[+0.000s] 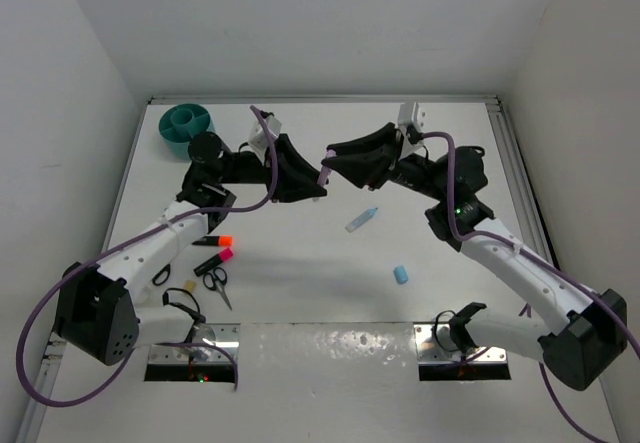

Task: Sort the stationery into containers
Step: Close the pen cap on the pen, then place the pen in the storage box.

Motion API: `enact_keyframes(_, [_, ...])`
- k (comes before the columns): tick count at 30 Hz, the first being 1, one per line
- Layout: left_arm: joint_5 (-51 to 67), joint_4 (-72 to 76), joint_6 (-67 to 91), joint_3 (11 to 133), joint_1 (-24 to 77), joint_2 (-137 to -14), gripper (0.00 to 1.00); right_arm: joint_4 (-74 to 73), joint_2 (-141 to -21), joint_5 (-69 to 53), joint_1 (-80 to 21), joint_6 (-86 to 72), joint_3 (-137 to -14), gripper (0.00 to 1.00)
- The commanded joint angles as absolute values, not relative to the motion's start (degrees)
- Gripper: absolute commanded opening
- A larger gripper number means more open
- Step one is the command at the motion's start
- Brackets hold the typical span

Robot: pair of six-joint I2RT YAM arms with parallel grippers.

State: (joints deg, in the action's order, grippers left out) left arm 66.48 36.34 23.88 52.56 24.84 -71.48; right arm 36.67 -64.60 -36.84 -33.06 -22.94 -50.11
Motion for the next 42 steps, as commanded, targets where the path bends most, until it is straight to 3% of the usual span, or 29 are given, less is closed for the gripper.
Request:
enact_keyframes(1, [58.2, 53.7, 24.7, 56.9, 27.3, -68.0, 0.00, 19.6, -71.6, -47.2, -37.4, -24.5, -45.3, 0.00])
enact_keyframes(14, [58.7, 48.7, 21.3, 57.1, 25.2, -67.2, 0.00, 16.4, -69.8, -46.1, -37.4, -24.1, -43.8, 0.00])
enact_keyframes(17, [59.0, 43.9, 17.2, 56.4, 25.4, -66.7, 0.00, 15.9, -69.7, -47.4, -36.5, -25.2, -46.8, 0.31])
enact_keyframes(18, [59.0, 41.9, 15.6, 56.3, 25.3, -66.4, 0.00, 15.4, -69.5, -47.5, -36.3, -25.2, -47.7, 0.48])
enact_keyframes(22, [57.6, 25.9, 1.9, 55.2, 24.5, -65.0, 0.00, 13.5, -68.3, -46.3, -34.4, -25.3, -52.8, 0.70])
enact_keyframes(24, [56.1, 18.2, -3.0, 55.2, 23.6, -64.5, 0.00, 14.7, -66.9, -46.1, -33.3, -26.1, -54.0, 0.75])
enact_keyframes(30, [42.9, 8.9, -8.4, 56.7, 19.5, -64.9, 0.00, 15.7, -63.5, -45.5, -29.2, -25.7, -55.0, 0.80])
enact_keyframes(39, [1.2, -3.4, -5.5, 67.6, 4.4, -73.1, 0.00, 14.5, -65.2, -47.0, -24.6, -24.0, -55.5, 0.82])
enact_keyframes(42, [0.3, -3.6, -3.6, 69.4, -1.6, -78.6, 0.00, 17.0, -68.3, -48.9, -23.3, -25.1, -57.0, 0.82])
